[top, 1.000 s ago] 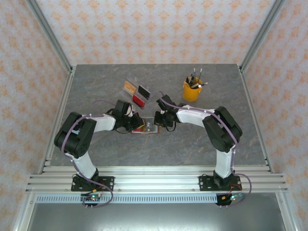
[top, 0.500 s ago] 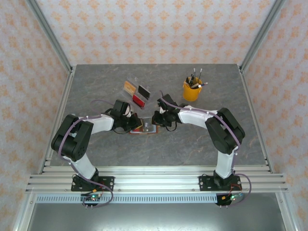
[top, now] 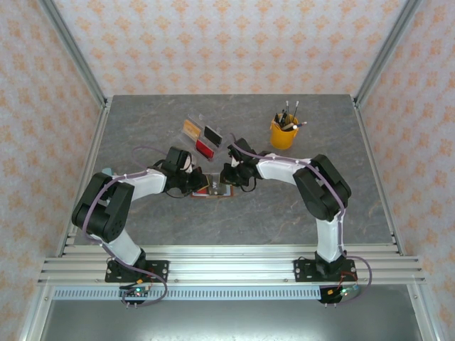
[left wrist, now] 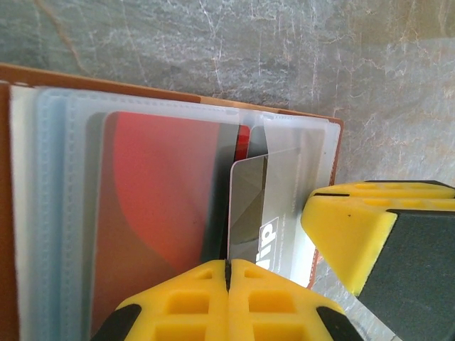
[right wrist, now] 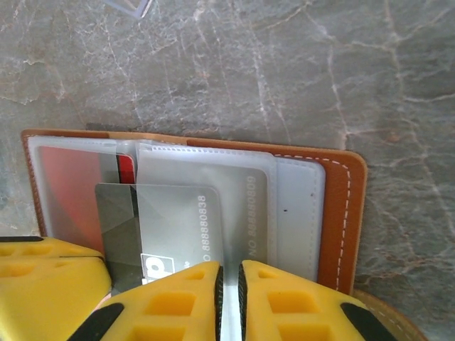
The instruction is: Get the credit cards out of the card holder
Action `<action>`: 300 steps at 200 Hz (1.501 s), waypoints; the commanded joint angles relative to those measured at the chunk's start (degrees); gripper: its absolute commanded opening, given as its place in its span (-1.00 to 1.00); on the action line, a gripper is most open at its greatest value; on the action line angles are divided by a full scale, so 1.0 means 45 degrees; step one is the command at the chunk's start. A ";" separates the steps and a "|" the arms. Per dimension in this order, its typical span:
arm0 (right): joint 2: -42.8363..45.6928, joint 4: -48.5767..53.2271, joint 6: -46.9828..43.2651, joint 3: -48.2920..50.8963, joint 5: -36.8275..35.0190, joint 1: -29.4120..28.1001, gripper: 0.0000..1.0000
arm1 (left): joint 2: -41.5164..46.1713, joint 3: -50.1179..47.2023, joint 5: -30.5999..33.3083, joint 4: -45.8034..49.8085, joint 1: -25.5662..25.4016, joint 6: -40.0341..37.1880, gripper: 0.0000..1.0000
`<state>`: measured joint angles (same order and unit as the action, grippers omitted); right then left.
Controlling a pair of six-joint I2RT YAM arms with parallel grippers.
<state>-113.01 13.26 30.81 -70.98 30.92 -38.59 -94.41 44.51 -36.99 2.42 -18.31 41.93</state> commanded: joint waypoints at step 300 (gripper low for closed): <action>0.2558 -0.2553 0.0956 0.1003 0.2075 0.0563 -0.16 | 0.3928 0.1443 0.1393 0.3760 0.0981 -0.2053 -1.00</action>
<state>-107.48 10.07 31.83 -67.99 35.57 -37.06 -79.77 48.51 -31.14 18.92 -14.41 31.33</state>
